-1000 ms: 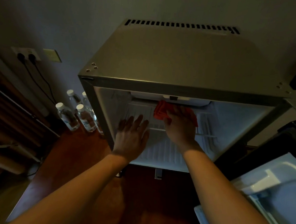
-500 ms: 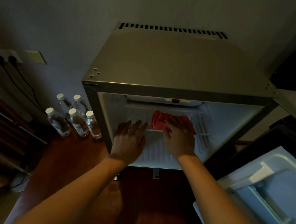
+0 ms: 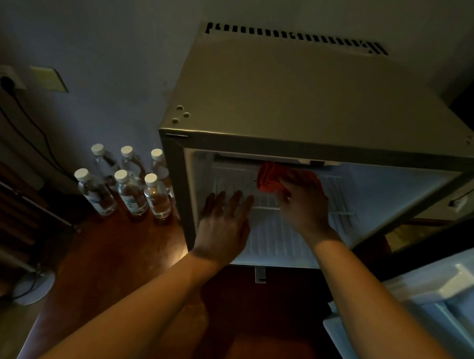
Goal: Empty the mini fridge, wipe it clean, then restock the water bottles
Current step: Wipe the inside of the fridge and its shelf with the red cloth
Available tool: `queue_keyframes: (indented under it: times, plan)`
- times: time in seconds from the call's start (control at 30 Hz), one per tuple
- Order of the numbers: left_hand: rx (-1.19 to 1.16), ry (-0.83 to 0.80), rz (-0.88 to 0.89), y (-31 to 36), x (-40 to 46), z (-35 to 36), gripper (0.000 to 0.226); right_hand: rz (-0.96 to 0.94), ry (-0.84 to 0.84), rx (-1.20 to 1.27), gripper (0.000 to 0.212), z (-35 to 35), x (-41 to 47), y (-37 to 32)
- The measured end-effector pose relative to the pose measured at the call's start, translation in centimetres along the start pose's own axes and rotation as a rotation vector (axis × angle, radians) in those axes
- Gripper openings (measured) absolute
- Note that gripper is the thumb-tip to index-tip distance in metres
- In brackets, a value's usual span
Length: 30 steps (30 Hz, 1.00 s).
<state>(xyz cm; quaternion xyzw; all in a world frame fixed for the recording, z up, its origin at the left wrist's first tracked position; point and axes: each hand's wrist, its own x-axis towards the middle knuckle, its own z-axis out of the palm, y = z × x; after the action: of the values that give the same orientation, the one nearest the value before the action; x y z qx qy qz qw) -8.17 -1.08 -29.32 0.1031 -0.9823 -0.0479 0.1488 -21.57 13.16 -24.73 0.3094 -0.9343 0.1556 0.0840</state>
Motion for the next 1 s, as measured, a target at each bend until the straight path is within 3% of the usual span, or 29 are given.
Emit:
queue_keyframes:
  times: [0.13,0.4,0.57,0.7,0.8,0.9,1.0]
  plan:
    - [-0.029,-0.017,-0.012,0.0,0.1,-0.2,0.059,0.103,-0.058,0.06,0.03,-0.7,-1.9,-0.2]
    - [-0.114,-0.081,0.065,0.4,1.4,-1.3,0.053,0.107,-0.184,0.054,0.037,-2.9,-4.4,0.8]
    - [-0.122,-0.136,0.106,-0.3,2.2,-0.6,0.052,0.076,0.053,0.009,0.047,-4.3,-3.8,2.0]
    - [-0.099,-0.086,0.101,-0.4,2.1,0.1,0.057,0.157,-0.161,-0.051,0.038,-3.7,-5.2,1.6]
    - [-0.093,-0.069,0.099,-0.2,2.1,0.2,0.058,0.24,-0.114,0.015,0.034,-2.9,-5.0,0.7]
    - [-0.064,-0.059,0.127,-0.6,2.1,0.6,0.056,0.117,-0.012,-0.064,0.041,-1.9,-3.2,0.6]
    - [-0.037,-0.044,0.147,-0.9,2.0,0.8,0.055,-0.056,0.03,-0.185,0.029,-0.3,-2.5,1.3]
